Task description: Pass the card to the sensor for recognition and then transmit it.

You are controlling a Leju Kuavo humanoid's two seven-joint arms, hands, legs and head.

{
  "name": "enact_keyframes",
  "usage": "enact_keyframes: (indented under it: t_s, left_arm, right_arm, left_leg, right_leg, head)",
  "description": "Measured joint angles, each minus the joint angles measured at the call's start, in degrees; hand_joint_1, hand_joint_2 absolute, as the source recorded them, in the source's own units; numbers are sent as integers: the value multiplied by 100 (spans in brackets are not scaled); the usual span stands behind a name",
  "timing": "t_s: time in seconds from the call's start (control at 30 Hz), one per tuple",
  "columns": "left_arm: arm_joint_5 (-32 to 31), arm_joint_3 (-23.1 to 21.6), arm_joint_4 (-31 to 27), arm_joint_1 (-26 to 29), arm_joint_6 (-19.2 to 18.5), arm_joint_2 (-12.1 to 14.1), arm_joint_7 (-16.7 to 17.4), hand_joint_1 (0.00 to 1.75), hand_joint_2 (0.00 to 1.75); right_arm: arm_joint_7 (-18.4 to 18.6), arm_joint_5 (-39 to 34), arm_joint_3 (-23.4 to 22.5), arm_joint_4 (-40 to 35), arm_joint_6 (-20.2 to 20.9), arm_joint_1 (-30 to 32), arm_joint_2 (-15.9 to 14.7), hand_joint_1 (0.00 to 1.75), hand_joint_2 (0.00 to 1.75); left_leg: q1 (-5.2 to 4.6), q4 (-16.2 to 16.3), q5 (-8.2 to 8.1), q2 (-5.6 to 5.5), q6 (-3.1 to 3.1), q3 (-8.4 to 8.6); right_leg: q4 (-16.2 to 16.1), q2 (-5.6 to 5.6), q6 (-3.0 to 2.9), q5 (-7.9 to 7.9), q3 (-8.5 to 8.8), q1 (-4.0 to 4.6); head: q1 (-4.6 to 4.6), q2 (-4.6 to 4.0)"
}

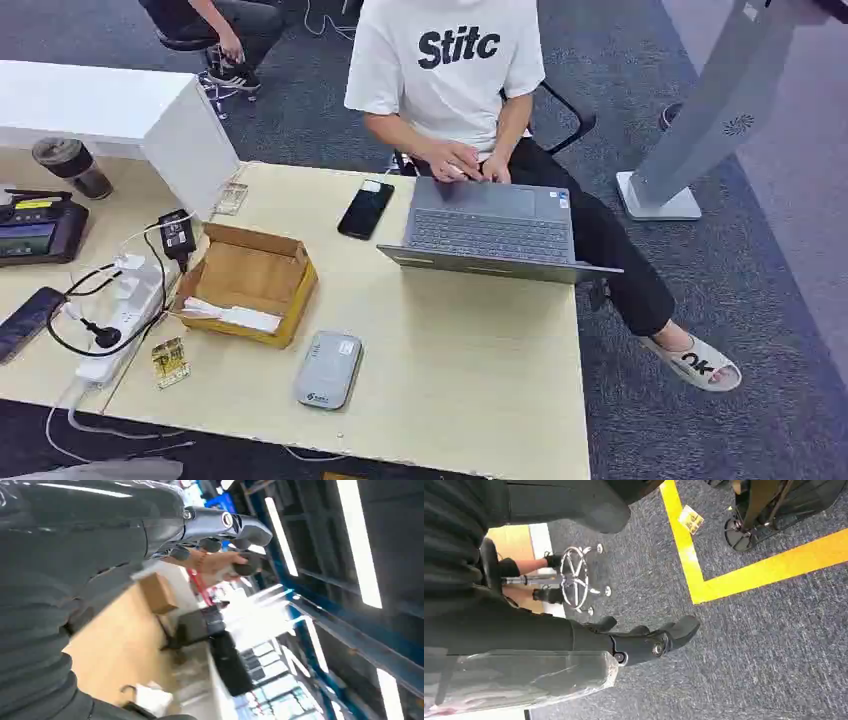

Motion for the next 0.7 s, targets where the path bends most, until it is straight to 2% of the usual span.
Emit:
enact_keyframes:
  t_s: [0.17, 0.33, 0.53, 0.7]
  left_arm:
    - [-364, -774, -44, -286, 266, 349, 109, 0, 175]
    - [-866, -1434, 31, -735, 382, 705, 420, 0, 175]
    - [-1513, -2129, 449, -1344, 380, 1041, 855, 0, 175]
    - [-2102, -2663, 1020, -1876, 334, 1251, 1252, 0, 175]
  right_arm:
    - [31, -4, 105, 2, 0, -10, -20, 0, 175]
    - [40, -7, 190, 2, 0, -13, -37, 0, 175]
    - [68, -7, 321, 0, 0, -18, -72, 0, 175]
    - [72, -7, 437, -2, 0, -23, -114, 0, 175]
  left_leg:
    - [0, 0, 6, 1, -2, 0]
    - [0, 1, 12, 0, 2, -1]
    - [0, 2, 16, 3, -2, -3]
    - [0, 3, 18, 3, -2, -3]
  right_leg:
    - [0, 4, 1, 8, -1, 0]
    - [0, 4, 2, 12, -2, 0]
    - [0, 10, -1, 20, -6, 0]
    - [0, 12, 3, 24, -5, 0]
  head:
    - [0, 0]
    - [0, 0]
    - [0, 0]
    - [0, 0]
